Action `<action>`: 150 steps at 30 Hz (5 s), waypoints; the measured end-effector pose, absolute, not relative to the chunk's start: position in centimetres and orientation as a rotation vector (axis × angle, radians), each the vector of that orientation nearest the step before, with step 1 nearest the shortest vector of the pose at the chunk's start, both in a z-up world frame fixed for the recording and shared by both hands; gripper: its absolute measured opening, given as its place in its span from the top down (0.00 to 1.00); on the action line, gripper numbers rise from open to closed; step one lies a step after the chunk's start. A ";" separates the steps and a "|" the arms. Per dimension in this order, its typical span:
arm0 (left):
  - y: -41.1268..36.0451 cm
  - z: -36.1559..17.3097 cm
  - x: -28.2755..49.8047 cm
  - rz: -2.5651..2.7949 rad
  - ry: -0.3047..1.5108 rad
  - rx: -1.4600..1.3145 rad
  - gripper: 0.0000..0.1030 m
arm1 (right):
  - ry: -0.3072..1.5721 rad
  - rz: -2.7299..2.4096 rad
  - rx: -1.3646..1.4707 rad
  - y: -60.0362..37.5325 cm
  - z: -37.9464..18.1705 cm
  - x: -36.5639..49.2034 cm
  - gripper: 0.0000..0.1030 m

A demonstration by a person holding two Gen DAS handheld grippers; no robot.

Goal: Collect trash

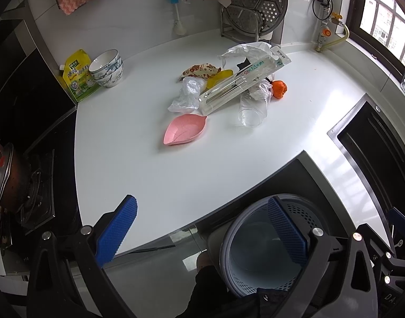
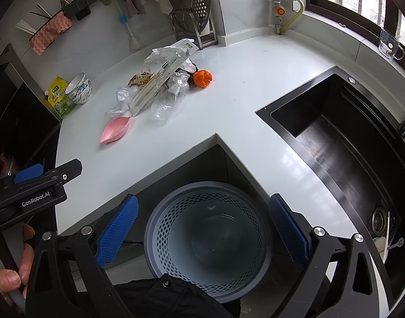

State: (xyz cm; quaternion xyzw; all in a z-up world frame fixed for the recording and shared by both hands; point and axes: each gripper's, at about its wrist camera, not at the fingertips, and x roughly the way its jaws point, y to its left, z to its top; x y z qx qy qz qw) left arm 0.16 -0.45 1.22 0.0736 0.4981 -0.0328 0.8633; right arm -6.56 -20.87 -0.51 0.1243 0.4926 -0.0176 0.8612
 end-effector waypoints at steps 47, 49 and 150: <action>-0.1 1.2 -0.4 -0.065 1.037 0.159 0.06 | 1.029 -0.032 0.267 -21.1 -0.3 -6.6 0.08; 0.0 1.2 -0.3 -0.063 1.036 0.157 0.06 | 1.028 -0.032 0.267 -21.2 -0.3 -6.6 0.08; 4.8 -13.7 18.6 -0.354 0.918 0.173 0.34 | 1.039 -0.177 0.401 -15.5 -12.5 21.7 0.08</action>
